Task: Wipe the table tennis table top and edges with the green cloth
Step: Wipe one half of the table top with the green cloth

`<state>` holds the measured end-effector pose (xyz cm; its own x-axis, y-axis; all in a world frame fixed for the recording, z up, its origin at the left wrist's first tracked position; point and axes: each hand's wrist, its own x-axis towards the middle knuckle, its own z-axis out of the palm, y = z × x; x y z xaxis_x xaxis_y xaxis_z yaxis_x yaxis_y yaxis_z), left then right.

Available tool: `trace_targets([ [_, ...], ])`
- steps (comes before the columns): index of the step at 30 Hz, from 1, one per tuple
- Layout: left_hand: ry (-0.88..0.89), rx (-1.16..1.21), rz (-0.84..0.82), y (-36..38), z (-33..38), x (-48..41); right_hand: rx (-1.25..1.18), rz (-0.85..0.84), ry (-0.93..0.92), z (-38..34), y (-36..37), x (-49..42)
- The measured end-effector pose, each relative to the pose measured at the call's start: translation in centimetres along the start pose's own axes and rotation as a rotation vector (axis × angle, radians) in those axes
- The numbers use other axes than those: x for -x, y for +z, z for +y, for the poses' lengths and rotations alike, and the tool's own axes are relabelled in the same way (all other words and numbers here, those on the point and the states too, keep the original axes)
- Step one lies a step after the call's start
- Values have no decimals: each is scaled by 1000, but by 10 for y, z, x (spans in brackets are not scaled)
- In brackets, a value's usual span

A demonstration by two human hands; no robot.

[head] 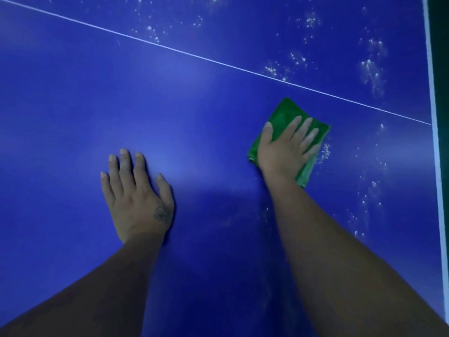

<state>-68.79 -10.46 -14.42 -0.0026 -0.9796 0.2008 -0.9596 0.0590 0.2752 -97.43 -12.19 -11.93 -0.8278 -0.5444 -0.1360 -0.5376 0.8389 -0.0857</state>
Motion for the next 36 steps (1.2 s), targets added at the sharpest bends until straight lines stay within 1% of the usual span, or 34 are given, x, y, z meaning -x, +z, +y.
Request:
trace_targets([
  [1,4,1,0,0,0,0,-9,8,-20,-16,3,11],
  [2,6,2,3,0,0,0,-9,14,-78,-31,8,25],
  [5,7,3,27,3,-3,0,42,36,-333,-53,22,76],
  [8,18,5,25,4,-4,1,47,67,-561,-25,25,107],
  [10,15,7,19,4,-4,1,66,79,-726,13,21,106],
  [11,10,8,14,3,-5,2,90,75,-779,33,17,99],
  [12,5,10,8,3,-4,2,110,62,-790,52,13,89],
  [13,2,11,2,3,-4,2,121,44,-759,68,8,77],
  [14,1,11,-5,3,-4,1,127,21,-690,79,3,64],
  [16,0,12,-16,4,-5,1,124,-8,-484,86,-4,43],
  [19,0,12,-18,4,-6,1,80,11,-186,54,-1,36],
  [20,1,11,-18,4,-6,1,56,19,-125,37,1,39],
  [21,2,9,-22,5,-7,1,40,23,-102,21,4,44],
  [23,-1,2,-32,6,-7,1,45,22,-172,-7,11,63],
  [26,-5,2,-37,6,-8,1,76,52,-376,-16,20,116],
  [28,-5,4,-38,5,-7,1,90,74,-521,8,22,148],
  [30,-11,6,-54,4,-7,0,112,27,-662,45,20,156],
  [31,-17,6,-66,4,-7,0,120,6,-704,64,17,150],
  [33,-25,-1,-88,2,-6,0,135,2,-681,89,9,128],
  [34,-24,-6,-96,0,-6,0,136,3,-618,95,6,117],
  [36,-21,-6,-115,-2,-5,-1,126,5,-434,95,3,97],
])
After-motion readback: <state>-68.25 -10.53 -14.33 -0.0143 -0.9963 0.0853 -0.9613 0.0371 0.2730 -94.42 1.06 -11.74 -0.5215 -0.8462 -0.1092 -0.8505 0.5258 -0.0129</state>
